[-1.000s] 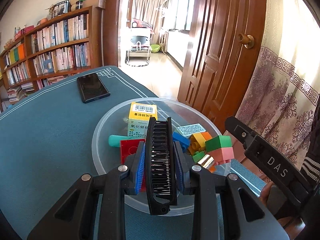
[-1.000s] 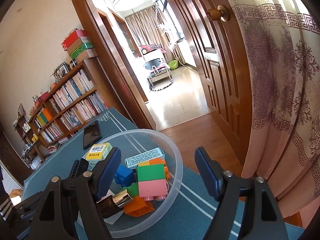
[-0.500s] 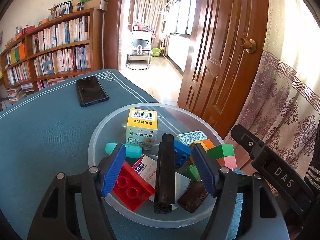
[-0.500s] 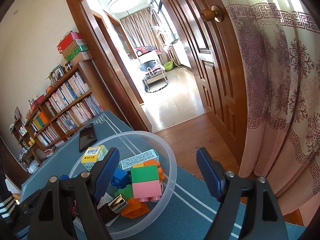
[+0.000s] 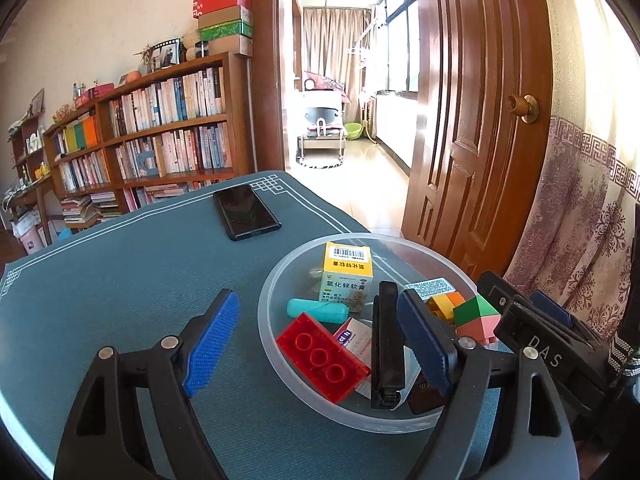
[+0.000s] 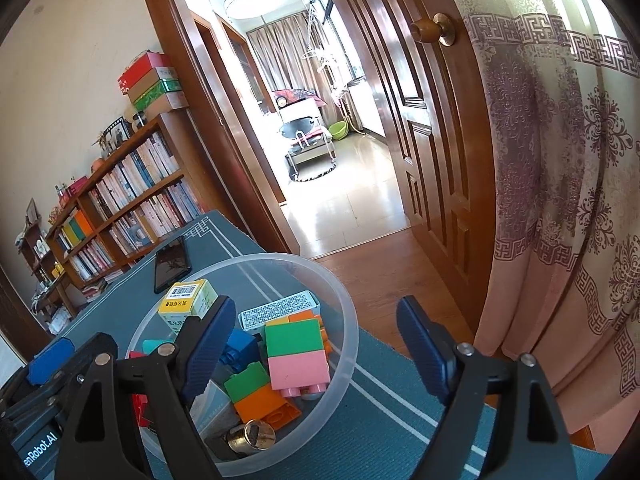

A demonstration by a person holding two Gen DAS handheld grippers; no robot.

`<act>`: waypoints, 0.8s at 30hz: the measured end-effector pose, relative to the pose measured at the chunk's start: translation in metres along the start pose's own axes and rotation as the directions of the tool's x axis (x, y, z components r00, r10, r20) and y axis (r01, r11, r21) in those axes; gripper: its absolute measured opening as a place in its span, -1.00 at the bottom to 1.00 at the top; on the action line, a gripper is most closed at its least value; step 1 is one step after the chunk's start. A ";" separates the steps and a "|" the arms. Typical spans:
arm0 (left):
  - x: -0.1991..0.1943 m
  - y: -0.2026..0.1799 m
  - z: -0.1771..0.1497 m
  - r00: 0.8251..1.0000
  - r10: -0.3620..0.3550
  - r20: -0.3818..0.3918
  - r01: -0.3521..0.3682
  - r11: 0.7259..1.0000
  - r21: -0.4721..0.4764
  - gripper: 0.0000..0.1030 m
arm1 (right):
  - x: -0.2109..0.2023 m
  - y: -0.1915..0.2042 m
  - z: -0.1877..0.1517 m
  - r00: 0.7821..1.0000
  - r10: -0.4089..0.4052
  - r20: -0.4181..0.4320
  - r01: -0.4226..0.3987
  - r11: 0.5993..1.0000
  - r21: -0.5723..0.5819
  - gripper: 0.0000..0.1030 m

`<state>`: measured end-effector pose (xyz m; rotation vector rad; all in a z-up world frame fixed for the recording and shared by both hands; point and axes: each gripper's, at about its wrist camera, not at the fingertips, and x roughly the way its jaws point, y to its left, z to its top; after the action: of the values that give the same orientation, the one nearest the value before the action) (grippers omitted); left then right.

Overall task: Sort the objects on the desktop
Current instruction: 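Withdraw both grippers away from the bowl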

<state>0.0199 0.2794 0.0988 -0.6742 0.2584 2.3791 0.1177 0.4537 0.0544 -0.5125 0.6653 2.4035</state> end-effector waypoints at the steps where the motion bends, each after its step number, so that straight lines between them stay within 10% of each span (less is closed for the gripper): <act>1: -0.003 0.003 0.000 1.000 0.009 0.000 -0.009 1.000 -0.004 0.65 | 0.000 0.002 -0.001 1.000 0.001 -0.002 -0.001 1.000 -0.012 0.69; 19: -0.061 0.042 -0.009 0.991 0.123 0.062 -0.117 0.989 -0.090 0.75 | -0.022 0.017 -0.008 0.987 -0.045 0.153 0.059 0.995 -0.084 0.98; 24: -0.077 0.049 -0.014 0.979 0.181 0.095 -0.170 0.979 -0.116 0.97 | -0.025 0.014 -0.019 0.997 -0.021 0.079 0.030 0.992 -0.120 0.98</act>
<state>0.0456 0.1953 0.1283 -0.5935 0.1511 2.6040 0.1312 0.4221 0.0563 -0.4716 0.4787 2.4366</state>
